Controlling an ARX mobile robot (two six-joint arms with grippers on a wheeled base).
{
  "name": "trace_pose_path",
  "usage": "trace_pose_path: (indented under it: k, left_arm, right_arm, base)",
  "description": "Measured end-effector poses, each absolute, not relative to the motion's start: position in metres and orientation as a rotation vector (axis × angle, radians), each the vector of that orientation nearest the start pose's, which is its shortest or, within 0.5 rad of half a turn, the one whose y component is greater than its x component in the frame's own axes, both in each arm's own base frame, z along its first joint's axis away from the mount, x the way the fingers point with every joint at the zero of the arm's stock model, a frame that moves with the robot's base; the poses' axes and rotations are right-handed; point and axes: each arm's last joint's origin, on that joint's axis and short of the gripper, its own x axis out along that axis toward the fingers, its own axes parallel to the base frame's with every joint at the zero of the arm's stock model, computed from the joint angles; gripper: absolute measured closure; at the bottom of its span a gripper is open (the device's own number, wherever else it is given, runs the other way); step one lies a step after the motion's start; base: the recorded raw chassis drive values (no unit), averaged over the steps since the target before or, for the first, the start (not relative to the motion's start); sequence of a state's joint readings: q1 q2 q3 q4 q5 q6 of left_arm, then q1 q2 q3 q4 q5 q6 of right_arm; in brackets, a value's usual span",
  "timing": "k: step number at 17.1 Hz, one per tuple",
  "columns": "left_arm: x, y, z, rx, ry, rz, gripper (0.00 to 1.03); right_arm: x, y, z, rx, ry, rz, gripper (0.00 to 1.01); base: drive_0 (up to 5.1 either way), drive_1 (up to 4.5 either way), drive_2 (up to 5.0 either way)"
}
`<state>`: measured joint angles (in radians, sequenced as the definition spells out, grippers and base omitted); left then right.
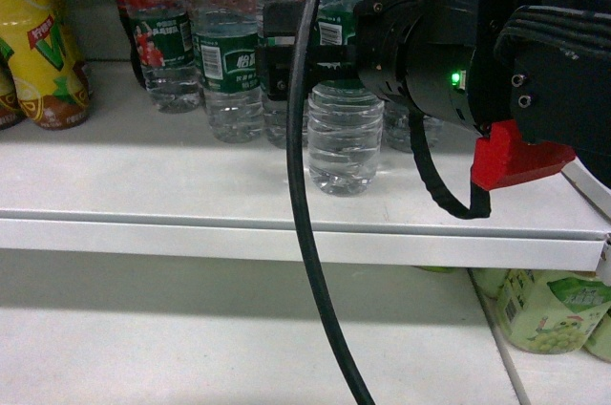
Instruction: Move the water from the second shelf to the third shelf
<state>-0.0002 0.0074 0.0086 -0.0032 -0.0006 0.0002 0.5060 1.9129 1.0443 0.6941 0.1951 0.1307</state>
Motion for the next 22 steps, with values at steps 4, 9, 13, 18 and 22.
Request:
trace_pose_path:
  k: [4,9,13,18,22]
  left_arm:
    - [0.098,0.000,0.166,0.000,0.002,0.001,0.05]
    - [0.098,0.000,0.166,0.000,0.002,0.000,0.05]
    - [0.098,0.000,0.166,0.000,0.002,0.001,0.05]
    - [0.098,0.000,0.166,0.000,0.002,0.000,0.05]
    - [0.098,0.000,0.166,0.000,0.002,0.001,0.05]
  right_arm:
    - [0.357,0.196,0.185,0.064,0.194,0.294,0.21]
    - [0.351,0.193,0.185,0.080,0.187,0.305,0.57]
    - [0.315,0.169,0.188,0.070,0.197,0.305,0.57]
    - [0.259,0.114,0.191,0.040,0.198,0.219,0.58]
    - [0.214,0.068,0.196,0.019,0.208,0.113,0.58]
  base:
    - [0.0,0.00,0.0]
    - [0.0,0.00,0.0]
    - [0.0,0.00,0.0]
    - [0.0,0.00,0.0]
    - [0.0,0.00,0.0]
